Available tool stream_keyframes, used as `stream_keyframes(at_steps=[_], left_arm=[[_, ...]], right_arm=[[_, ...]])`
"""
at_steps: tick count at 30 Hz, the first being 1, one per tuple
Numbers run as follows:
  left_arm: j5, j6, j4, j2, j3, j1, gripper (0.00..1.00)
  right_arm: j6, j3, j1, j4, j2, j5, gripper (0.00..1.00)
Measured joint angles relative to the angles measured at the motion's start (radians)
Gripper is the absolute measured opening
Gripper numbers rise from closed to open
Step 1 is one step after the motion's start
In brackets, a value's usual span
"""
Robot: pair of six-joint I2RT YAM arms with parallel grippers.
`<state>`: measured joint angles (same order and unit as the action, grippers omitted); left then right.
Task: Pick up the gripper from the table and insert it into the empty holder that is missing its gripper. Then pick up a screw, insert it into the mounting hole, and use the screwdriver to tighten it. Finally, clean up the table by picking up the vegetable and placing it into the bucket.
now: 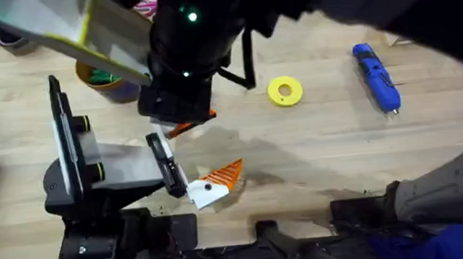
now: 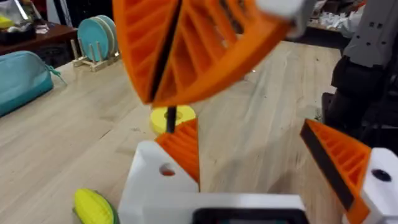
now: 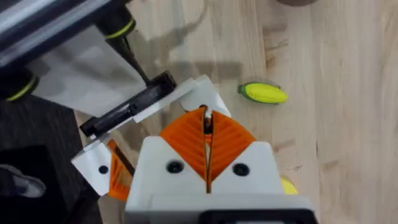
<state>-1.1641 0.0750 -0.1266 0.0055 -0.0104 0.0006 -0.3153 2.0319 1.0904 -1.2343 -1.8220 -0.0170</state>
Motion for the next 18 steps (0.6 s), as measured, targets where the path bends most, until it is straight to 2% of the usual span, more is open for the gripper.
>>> stream_keyframes(at_steps=[18], left_arm=[[0.000, 0.000, 0.000, 0.000, 0.000, 0.000, 0.985]], right_arm=[[0.000, 0.000, 0.000, 0.001, -0.023, 0.000, 0.006]])
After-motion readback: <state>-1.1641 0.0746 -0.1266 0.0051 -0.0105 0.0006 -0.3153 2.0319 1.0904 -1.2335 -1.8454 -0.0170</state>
